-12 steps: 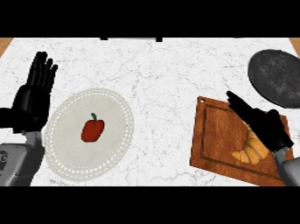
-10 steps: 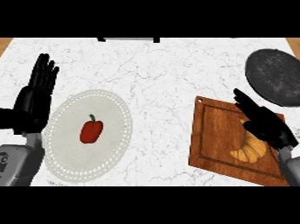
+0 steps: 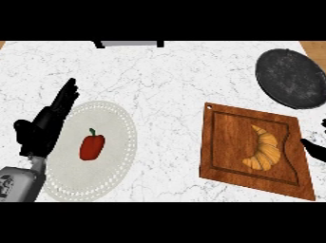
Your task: Pick the croissant from the cutting board and place it in the pan
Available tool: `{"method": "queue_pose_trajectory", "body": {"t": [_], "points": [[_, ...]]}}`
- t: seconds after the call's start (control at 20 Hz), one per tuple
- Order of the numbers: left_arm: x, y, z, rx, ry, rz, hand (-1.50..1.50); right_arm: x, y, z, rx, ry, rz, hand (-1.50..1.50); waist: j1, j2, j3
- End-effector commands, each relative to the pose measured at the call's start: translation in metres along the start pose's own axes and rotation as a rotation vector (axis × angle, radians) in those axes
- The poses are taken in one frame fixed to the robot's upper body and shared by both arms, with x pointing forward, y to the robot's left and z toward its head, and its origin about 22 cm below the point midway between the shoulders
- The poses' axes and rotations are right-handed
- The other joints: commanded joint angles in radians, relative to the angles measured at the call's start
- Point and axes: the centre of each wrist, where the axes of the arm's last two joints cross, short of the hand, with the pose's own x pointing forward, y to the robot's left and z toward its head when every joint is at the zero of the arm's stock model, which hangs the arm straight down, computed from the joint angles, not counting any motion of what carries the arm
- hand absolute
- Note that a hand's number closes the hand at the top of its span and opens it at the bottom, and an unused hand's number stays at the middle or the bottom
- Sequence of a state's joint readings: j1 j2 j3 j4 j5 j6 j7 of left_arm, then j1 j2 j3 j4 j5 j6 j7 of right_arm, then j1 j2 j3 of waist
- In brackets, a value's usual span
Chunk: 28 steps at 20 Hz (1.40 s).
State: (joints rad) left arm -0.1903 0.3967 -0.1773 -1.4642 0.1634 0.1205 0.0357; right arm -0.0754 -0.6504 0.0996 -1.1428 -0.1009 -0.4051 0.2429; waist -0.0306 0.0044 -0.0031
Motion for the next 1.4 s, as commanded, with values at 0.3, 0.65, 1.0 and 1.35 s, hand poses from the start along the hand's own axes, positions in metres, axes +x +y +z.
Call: {"method": "queue_pose_trajectory", "body": {"t": [0.3, 0.65, 1.0, 1.35], "points": [[0.019, -0.023, 0.013, -0.075, 0.046, -0.032, 0.00, -0.003, 0.035, 0.070, -0.073, 0.145, 0.076, -1.50, 0.021, -0.010, 0.000], [0.018, -0.009, 0.008, -0.106, 0.045, -0.031, 0.00, 0.074, -0.002, 0.045, 0.071, 0.301, 0.389, -1.50, 0.053, -0.003, -0.001], [0.007, -0.025, 0.009, -0.130, 0.047, -0.036, 0.00, 0.112, 0.010, 0.032, 0.420, 0.489, 0.523, -1.50, 0.066, 0.003, 0.001], [0.016, -0.025, 0.006, -0.122, 0.047, -0.024, 0.00, 0.158, 0.039, 0.028, 0.521, 0.543, 0.544, -1.50, 0.055, -0.001, 0.002]]}}
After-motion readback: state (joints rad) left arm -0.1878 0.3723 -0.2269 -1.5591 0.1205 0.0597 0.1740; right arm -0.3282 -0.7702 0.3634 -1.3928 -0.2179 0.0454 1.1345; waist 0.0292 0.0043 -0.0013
